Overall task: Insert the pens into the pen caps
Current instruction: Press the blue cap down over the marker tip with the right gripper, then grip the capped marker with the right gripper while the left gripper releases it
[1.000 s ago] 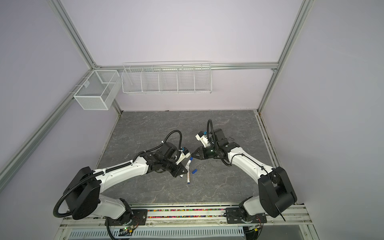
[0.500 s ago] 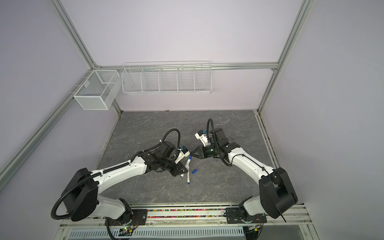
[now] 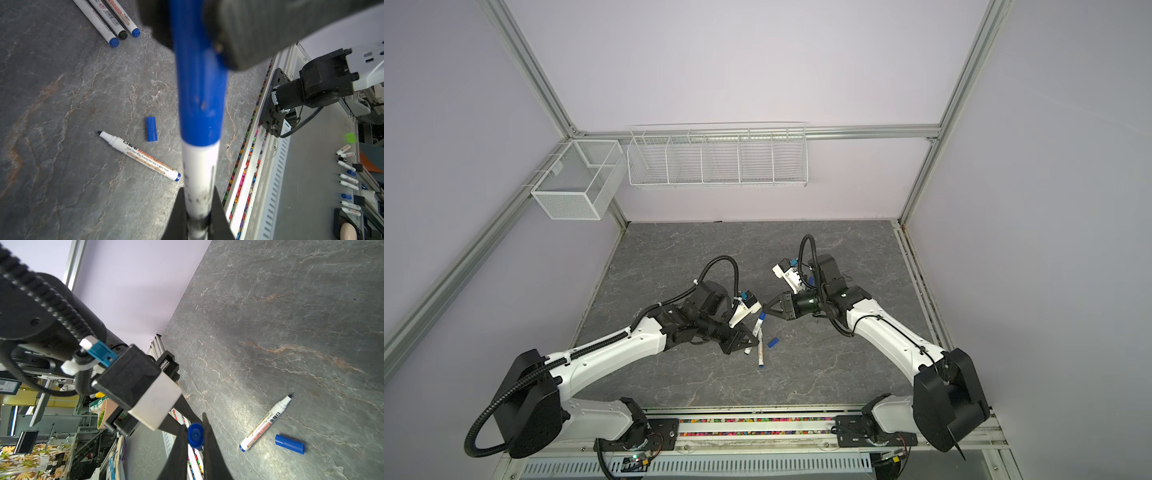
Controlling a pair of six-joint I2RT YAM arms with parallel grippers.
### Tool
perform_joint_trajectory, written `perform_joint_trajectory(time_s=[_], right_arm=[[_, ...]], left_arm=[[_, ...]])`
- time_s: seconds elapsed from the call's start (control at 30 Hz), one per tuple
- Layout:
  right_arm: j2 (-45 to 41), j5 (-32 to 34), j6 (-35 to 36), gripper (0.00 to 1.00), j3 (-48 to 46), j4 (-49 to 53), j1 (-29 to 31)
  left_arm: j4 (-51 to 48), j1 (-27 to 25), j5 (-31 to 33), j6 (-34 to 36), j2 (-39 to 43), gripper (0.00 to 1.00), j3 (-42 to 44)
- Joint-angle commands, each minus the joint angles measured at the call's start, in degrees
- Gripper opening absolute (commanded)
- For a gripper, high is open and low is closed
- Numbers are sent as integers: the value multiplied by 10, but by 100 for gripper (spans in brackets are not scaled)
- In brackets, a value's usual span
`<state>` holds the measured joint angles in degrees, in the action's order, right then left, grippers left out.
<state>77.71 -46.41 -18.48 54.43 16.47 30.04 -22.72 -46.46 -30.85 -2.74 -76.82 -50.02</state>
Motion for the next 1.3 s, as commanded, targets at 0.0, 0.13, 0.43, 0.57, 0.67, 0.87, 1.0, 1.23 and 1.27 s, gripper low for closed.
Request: perform_joint_trajectory(time_s=[0.0, 0.13, 0.43, 0.57, 0.67, 0.87, 1.0, 1.23, 1.27], right_arm=[[40, -25, 44, 12, -26, 197, 69], [83, 29, 59, 10, -31, 229, 93], [109, 33, 24, 9, -60, 173, 90], [83, 26, -18, 10, -63, 113, 50], [64, 45, -46, 16, -56, 72, 36], [30, 125, -88, 36, -19, 17, 35], [13, 177, -86, 36, -2, 15, 36], [6, 214, -98, 32, -2, -7, 36], [6, 217, -105, 31, -4, -17, 36]], left_arm=[[264, 11, 27, 11, 24, 0, -50], [279, 16, 39, 1, 14, 0, -65], [315, 25, 40, -28, 13, 0, -85], [305, 25, 29, -31, 6, 0, -71], [311, 23, 7, -46, -4, 0, -51], [377, 18, -2, -93, -26, 0, 9], [401, 18, -3, -111, -39, 0, 27], [414, 17, -12, -120, -52, 0, 28], [415, 17, -14, -122, -54, 0, 28]])
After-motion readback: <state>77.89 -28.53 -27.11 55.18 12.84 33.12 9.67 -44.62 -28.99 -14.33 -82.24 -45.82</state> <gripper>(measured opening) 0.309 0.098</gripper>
